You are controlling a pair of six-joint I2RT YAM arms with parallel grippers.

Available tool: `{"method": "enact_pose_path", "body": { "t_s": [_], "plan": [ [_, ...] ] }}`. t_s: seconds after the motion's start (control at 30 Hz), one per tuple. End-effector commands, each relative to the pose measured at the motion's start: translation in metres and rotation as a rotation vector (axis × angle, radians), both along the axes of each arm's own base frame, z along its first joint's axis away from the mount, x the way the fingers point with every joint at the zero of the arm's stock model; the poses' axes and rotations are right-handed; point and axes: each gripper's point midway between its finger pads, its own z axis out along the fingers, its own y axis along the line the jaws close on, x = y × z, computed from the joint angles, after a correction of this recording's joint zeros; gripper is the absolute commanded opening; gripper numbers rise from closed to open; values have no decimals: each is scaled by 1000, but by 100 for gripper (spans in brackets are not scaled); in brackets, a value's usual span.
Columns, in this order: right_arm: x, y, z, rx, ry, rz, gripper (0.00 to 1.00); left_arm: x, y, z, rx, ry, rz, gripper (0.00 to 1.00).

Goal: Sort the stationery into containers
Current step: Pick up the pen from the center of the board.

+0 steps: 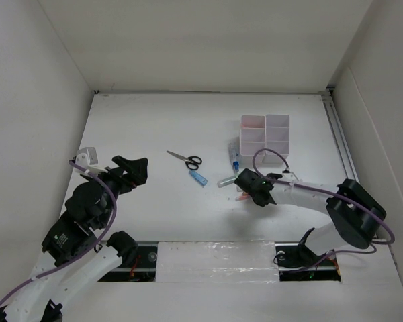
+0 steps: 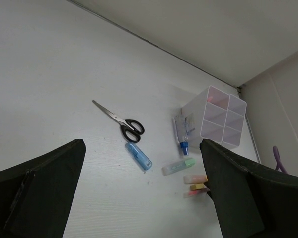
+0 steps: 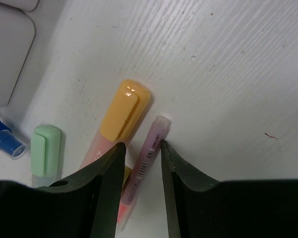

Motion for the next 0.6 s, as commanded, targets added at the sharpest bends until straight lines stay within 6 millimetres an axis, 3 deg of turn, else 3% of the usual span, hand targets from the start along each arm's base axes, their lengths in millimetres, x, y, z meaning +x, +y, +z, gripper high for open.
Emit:
{"method": "enact_pose_path", "body": {
  "t_s": [0.0,0.17,0.33,0.37,0.4,0.57],
  "plan": [
    [5,12,-2,22,26,23,41,1,2,6,-7,-28,9,100],
    [1,23,-10,52,72,49,40,1,2,6,-7,-28,9,100],
    [-5,19,-17,54,85,51,33,0,4,8,-11,-36,18,100],
    [-5,21,-15,67,85,53,24,0,4,8,-11,-36,18,100],
    [-9,19,-19,68,101,55,4,0,4,8,-11,-36,18,100],
    [-16,15,-25,45,137,53,4,-1,6,9,-17,-43,18,100]
  ]
}}
